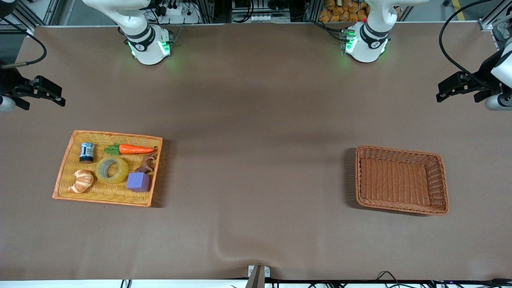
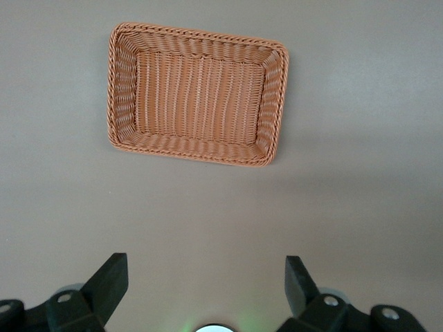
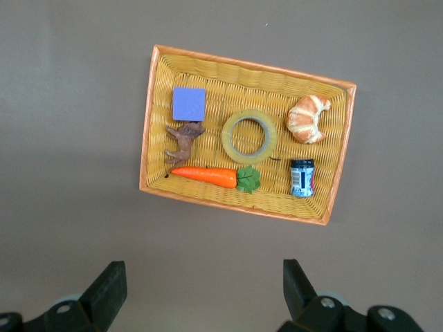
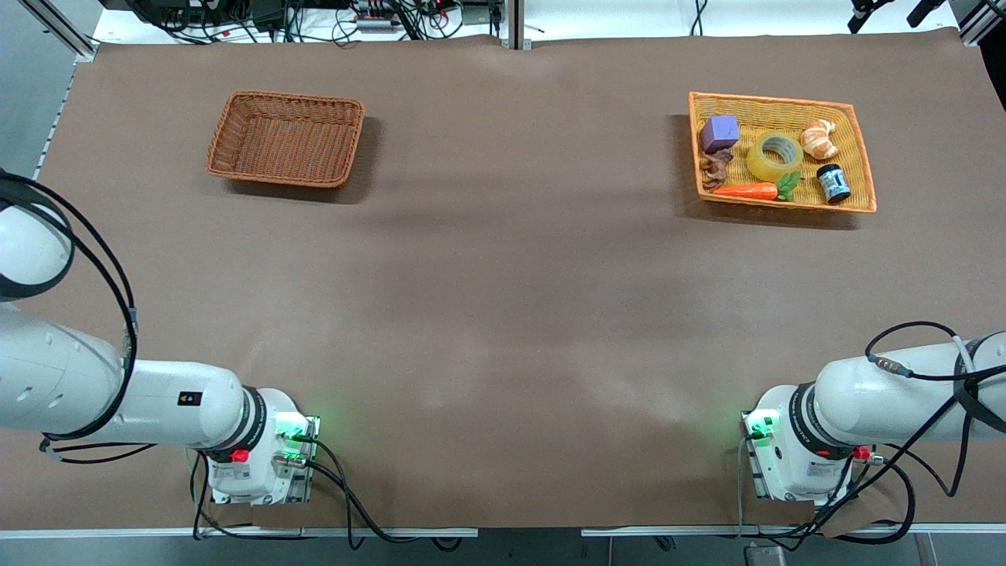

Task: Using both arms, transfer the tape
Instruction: 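Move the right gripper toward the yellow tray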

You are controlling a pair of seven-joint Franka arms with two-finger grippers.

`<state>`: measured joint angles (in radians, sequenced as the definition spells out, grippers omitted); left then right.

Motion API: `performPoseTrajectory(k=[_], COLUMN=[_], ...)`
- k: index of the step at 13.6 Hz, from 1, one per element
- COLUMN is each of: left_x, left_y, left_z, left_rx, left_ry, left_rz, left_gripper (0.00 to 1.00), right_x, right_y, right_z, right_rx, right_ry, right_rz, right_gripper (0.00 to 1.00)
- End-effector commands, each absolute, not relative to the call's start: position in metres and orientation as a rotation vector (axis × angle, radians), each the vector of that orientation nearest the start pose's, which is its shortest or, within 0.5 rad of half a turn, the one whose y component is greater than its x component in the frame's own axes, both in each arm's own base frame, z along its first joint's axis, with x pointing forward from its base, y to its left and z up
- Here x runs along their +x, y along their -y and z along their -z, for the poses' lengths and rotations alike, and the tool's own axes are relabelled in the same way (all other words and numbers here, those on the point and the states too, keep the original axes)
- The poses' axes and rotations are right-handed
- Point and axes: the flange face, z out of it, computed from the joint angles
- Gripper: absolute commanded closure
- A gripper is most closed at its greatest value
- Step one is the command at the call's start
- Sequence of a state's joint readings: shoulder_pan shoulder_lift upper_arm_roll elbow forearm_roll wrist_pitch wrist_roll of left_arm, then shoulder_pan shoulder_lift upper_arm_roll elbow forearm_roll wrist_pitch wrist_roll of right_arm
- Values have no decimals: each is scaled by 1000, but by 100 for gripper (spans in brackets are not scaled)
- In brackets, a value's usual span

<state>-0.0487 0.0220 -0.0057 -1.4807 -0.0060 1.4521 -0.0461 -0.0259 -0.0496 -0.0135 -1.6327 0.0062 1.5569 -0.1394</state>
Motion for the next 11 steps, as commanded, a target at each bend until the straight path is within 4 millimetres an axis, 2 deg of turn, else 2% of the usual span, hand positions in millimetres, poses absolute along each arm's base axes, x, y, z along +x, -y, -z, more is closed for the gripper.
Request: performPoseTrajectory(k=[1,4,11], left_x=[547,548,552], left_y=[34,35,36], left_z=[-649,-648,-636], left_rx=[-3159,-3162,-3164], left_ry=[-4,-9,-2], left_rz=[-89,-92,-124], left_gripper=[0,0,0], right_x=[531,530,533], right_y=[21,20,21], right_z=[-626,-628,-613], right_rx=[-3146,-3144,-3138], right_ry=[171,173,173], right_rz=[-55,-57,-131], right_gripper=[0,0,0])
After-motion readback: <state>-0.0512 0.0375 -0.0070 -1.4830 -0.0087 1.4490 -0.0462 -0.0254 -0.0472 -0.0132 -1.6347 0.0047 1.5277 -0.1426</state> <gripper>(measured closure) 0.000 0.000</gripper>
